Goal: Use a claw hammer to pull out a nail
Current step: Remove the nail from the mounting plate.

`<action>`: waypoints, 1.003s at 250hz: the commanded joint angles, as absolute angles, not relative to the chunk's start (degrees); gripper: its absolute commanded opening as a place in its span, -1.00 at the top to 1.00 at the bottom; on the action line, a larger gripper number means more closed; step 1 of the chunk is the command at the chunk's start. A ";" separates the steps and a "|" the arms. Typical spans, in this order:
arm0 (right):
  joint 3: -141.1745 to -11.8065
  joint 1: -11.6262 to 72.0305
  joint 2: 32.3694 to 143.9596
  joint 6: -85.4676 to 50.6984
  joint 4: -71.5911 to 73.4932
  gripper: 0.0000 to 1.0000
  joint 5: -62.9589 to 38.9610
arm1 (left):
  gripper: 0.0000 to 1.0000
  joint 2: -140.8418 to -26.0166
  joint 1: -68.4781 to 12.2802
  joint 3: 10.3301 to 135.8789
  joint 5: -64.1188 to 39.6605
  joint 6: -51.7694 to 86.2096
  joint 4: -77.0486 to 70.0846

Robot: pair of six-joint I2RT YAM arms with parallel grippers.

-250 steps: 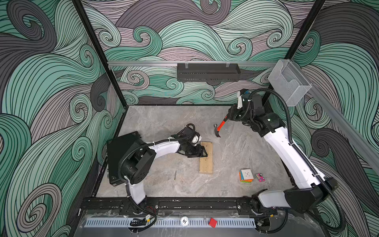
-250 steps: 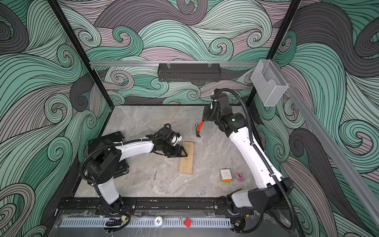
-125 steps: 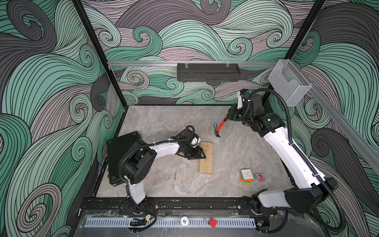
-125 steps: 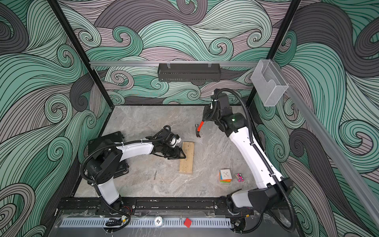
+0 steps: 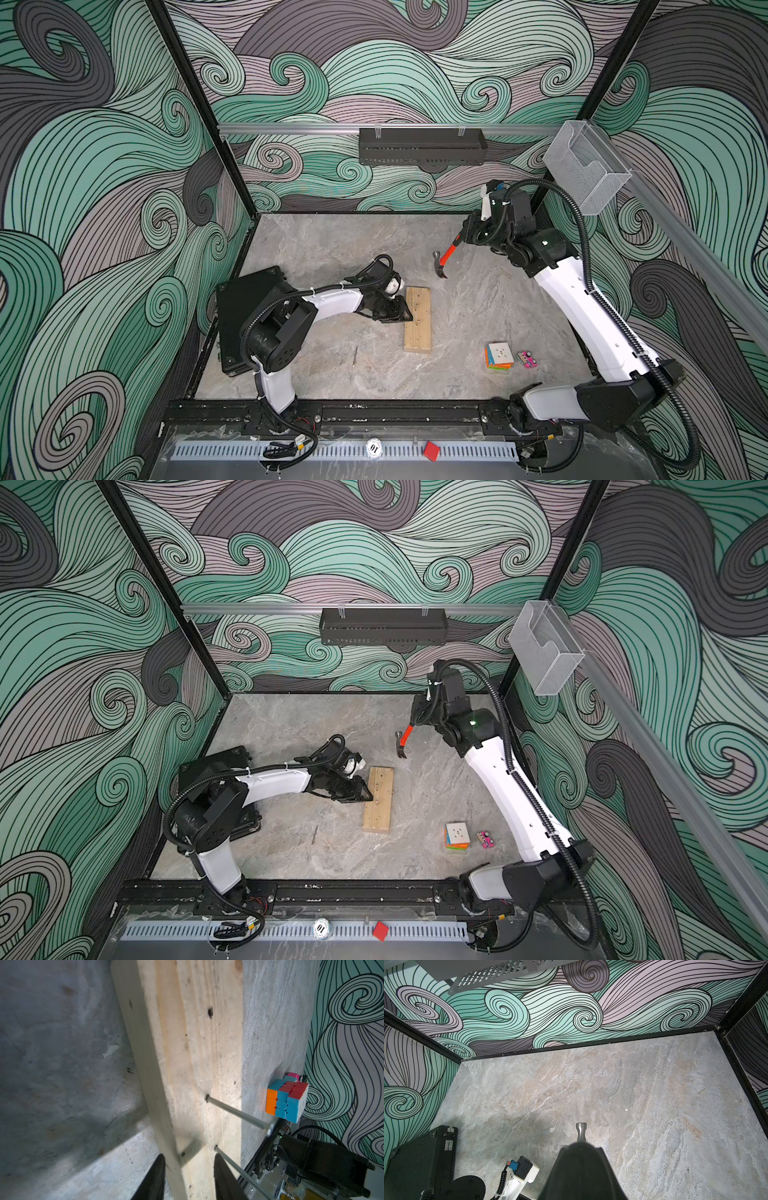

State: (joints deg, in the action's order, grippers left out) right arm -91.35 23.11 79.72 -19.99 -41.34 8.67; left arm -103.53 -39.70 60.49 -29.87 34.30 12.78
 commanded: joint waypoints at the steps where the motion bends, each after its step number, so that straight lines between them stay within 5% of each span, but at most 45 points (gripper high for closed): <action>1: -92.21 22.72 78.36 -20.92 -36.96 0.84 8.60 | 0.28 -105.58 -39.17 60.56 -29.34 33.94 13.71; 127: -91.04 22.83 79.43 -22.75 -34.59 0.84 7.05 | 0.53 -109.25 -39.42 61.96 -29.29 33.43 16.51; 251: -81.31 28.53 79.80 -24.48 -16.57 0.87 10.69 | 0.63 -109.13 -39.38 62.92 -28.74 34.13 18.04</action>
